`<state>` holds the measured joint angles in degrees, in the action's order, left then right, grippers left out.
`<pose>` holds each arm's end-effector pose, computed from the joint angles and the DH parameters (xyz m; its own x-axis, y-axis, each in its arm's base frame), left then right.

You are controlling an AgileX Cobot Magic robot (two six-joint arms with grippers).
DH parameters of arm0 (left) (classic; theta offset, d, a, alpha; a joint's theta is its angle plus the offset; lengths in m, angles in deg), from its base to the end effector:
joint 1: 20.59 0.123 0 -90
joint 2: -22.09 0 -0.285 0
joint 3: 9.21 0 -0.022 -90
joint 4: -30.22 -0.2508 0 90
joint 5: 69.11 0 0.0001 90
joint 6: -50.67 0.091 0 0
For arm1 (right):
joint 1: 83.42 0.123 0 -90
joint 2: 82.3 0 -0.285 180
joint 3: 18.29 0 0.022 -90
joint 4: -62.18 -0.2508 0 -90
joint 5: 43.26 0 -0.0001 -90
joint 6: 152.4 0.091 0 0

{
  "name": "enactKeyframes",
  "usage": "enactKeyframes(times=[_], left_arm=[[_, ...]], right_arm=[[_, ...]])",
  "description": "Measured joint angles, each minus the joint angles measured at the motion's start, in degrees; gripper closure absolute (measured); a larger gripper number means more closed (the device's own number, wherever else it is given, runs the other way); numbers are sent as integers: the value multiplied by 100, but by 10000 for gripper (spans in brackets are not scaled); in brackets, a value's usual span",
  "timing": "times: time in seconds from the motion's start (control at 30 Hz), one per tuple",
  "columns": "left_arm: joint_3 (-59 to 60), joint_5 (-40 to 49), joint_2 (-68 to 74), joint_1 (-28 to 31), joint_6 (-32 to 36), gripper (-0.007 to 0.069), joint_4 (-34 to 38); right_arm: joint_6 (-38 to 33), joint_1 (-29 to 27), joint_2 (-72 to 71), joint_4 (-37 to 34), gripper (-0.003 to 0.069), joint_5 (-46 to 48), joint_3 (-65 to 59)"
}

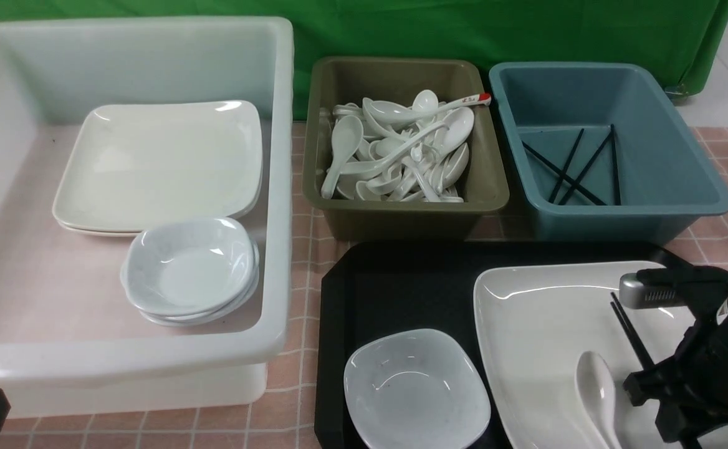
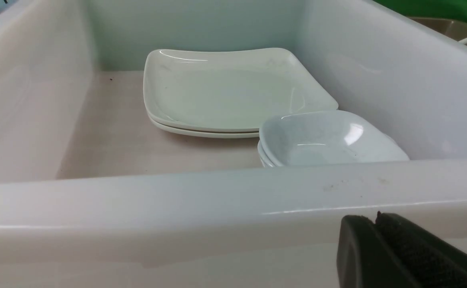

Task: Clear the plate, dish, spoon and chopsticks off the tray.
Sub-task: Use the right arm to grab a pair of chopsticks from the plate, then use the right arm to put the chopsticks into the small storage box on the right

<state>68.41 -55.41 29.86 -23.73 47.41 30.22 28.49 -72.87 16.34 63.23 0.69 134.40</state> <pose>0.0556 -0.0030 0.1891 -0.1606 -0.0481 -0.9858 0.0457 0.9974 -0.0562 0.2702 0.0491 0.1857 -0.9683 -0.1780 -0.1755 -0.1786 0.9838 -0.0121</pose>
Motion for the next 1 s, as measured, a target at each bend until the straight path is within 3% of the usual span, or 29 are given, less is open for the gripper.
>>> enactKeyframes(times=[0.13, 0.23, 0.33, 0.4, 0.43, 0.47, 0.53, 0.57, 0.67, 0.83, 1.0], left_arm=[[0, 0, 0, 0, 0, 604, 0], [0, 0, 0, 0, 0, 604, 0], [0, 0, 0, 0, 0, 604, 0], [0, 0, 0, 0, 0, 604, 0], [0, 0, 0, 0, 0, 604, 0], [0, 0, 0, 0, 0, 604, 0], [0, 0, 0, 0, 0, 604, 0], [0, 0, 0, 0, 0, 604, 0], [0, 0, 0, 0, 0, 604, 0], [0, 0, 0, 0, 0, 604, 0], [0, 0, 0, 0, 4, 604, 0]], right_arm=[[0, 0, -601, 0, 490, 289, 278], [0, 0, -975, 0, 490, -7, 700], [0, 0, -1110, 7, 490, -1309, 981], [0, 0, -1066, 12, 490, -2841, 1056], [0, 0, -1053, 12, 490, -2986, 1066], [0, 0, -930, 16, 490, -3990, 1080], [0, 0, -775, 16, 490, -4812, 1095], [0, 0, -467, 16, 490, -5756, 1147], [0, 0, 106, 16, 490, -6722, 1354], [-54, -7, 1173, 16, 490, -6990, 1873], [-89, -64, 2095, 16, 488, -6236, 2598]])
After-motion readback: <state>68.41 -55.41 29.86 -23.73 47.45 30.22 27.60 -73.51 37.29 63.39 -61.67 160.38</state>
